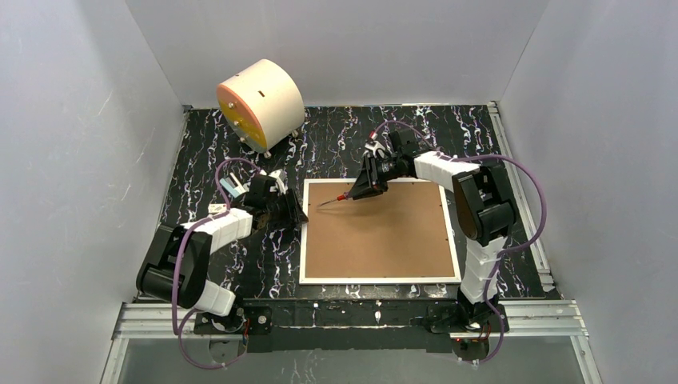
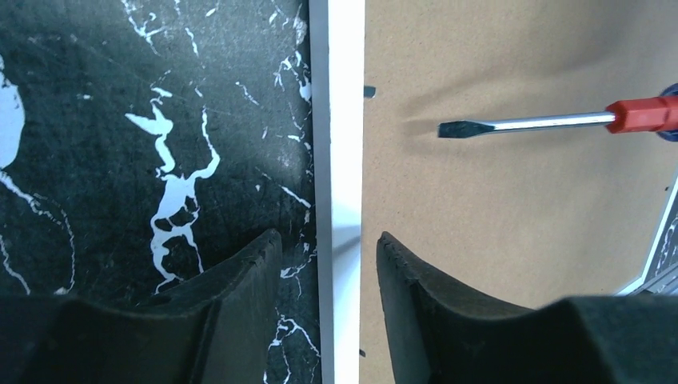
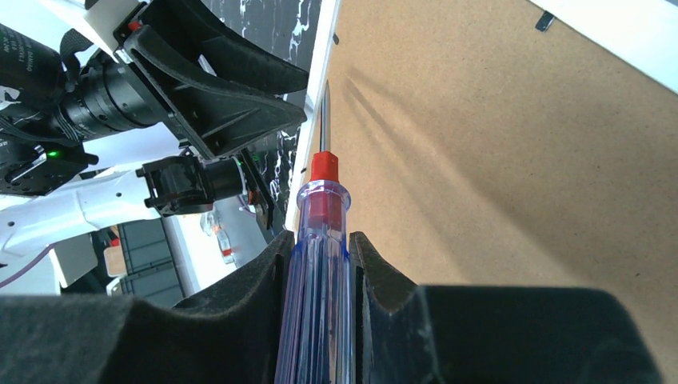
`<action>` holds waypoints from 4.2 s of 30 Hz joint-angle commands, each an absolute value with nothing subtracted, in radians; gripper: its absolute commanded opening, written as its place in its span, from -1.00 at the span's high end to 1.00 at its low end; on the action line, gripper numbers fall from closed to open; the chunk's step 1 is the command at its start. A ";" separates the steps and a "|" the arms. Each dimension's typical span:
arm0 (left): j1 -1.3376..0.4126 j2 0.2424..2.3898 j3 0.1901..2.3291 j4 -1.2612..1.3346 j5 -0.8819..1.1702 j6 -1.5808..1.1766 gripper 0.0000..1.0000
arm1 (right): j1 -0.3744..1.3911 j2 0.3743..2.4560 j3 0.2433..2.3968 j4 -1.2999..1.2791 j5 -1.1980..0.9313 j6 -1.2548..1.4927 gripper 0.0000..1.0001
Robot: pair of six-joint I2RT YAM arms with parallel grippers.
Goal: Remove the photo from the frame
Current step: Release the photo frame item from the photo frame.
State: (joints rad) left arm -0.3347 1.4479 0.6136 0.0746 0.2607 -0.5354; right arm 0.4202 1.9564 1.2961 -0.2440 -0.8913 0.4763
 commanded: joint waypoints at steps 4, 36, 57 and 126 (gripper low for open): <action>-0.331 1.491 0.591 0.066 0.237 -0.493 0.19 | 0.419 2.002 1.344 -0.187 -0.952 0.485 0.97; -0.414 1.507 0.587 0.005 0.134 -0.460 0.42 | 0.473 2.093 1.395 -0.217 -0.832 0.415 0.97; -0.434 1.539 0.592 0.006 0.130 -0.434 0.84 | 0.485 2.120 1.356 -0.105 -0.870 0.474 0.97; -0.443 1.400 0.509 -0.018 0.047 -0.502 0.94 | 0.808 1.894 1.749 -0.488 -0.032 0.514 0.97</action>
